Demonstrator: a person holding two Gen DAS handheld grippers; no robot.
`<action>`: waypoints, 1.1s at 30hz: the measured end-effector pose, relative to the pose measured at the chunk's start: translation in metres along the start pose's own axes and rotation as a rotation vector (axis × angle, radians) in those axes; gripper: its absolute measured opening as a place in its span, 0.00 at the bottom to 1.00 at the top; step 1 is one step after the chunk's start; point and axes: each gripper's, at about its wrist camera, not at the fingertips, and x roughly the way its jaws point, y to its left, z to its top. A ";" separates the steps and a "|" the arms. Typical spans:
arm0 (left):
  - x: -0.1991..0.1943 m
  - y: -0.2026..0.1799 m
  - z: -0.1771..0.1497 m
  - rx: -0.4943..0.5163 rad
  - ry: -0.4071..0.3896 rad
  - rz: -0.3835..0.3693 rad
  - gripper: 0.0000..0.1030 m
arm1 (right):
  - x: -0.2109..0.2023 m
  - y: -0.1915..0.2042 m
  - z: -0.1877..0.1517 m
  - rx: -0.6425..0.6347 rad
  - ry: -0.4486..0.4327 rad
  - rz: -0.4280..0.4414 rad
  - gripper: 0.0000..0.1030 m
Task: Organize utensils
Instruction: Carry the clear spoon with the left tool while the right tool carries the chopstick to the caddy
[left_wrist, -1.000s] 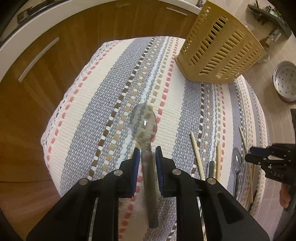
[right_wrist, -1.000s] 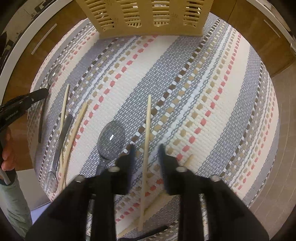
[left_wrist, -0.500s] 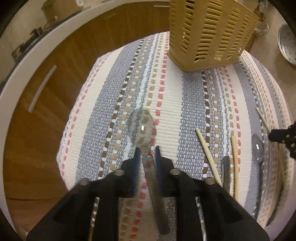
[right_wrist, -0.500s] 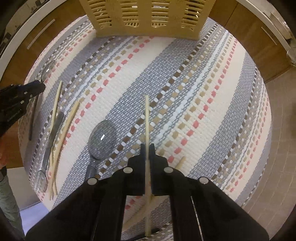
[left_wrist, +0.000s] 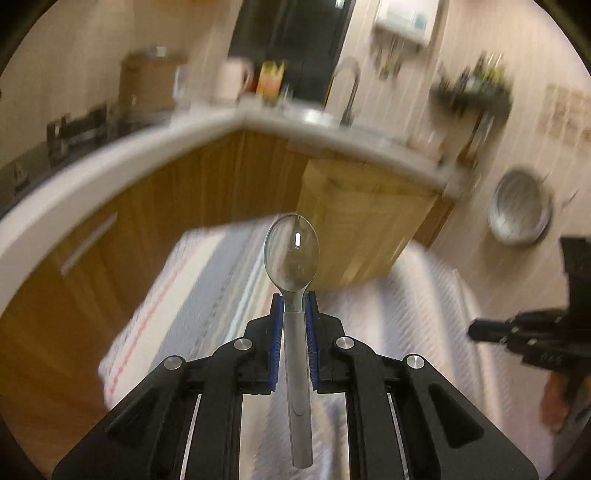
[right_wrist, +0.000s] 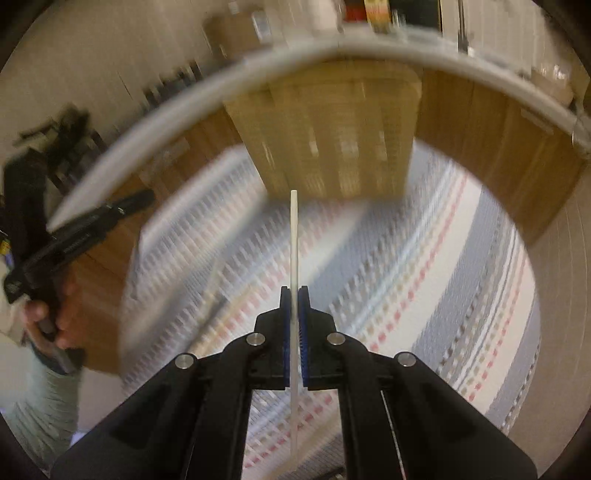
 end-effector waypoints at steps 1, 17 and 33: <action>-0.007 -0.004 0.009 -0.008 -0.060 -0.023 0.10 | -0.007 0.002 0.004 -0.006 -0.042 0.005 0.03; 0.025 -0.069 0.101 -0.007 -0.484 0.028 0.10 | -0.042 -0.015 0.118 -0.003 -0.620 -0.170 0.03; 0.092 -0.050 0.102 -0.009 -0.483 0.053 0.10 | 0.041 -0.077 0.164 0.054 -0.736 -0.201 0.03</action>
